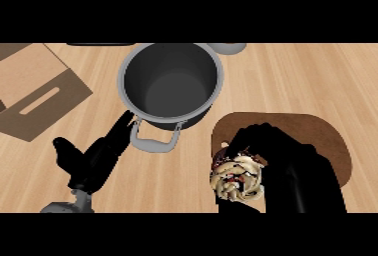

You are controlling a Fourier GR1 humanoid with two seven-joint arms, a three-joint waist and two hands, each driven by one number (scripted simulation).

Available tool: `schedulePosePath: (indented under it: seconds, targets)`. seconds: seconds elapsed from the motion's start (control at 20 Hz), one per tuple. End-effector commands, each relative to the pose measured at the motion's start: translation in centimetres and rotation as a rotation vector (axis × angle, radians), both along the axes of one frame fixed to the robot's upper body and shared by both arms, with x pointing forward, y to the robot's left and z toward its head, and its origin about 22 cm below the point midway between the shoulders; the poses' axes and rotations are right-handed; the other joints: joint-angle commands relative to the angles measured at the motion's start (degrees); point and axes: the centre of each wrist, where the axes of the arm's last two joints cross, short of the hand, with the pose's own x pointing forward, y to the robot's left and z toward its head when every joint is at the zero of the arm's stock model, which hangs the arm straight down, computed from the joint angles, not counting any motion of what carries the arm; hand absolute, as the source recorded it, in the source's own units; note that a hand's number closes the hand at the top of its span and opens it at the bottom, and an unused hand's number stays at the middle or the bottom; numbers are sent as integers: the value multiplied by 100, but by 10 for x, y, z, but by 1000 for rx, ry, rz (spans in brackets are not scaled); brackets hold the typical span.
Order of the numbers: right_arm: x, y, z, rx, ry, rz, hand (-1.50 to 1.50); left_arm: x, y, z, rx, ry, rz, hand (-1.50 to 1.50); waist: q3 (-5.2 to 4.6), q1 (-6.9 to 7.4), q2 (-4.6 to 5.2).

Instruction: Pick the cupcake from the cutting board and place it in the pot

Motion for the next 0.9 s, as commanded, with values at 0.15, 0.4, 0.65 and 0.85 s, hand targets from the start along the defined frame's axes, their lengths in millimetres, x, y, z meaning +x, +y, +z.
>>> schedulePosePath:
  seconds: [0.15, 0.4, 0.65, 0.85]
  targets:
    - [38, 27, 43, 76, 25, -59, 150, -9, -2, 4, -10, 15, -17, 0, -2, 100, 10]
    - [82, 43, 65, 71, 77, -37, 150, -6, -1, 10, 11, -7, -20, 0, -1, 133, 16]
    - [134, 56, 57, 77, 78, -2, 150, 7, -7, 23, 5, -11, -27, 0, 2, 115, 36]
    - [182, 57, 26, 62, 96, 13, 150, 6, 9, 9, -5, -2, -38, 0, -1, 182, 81]
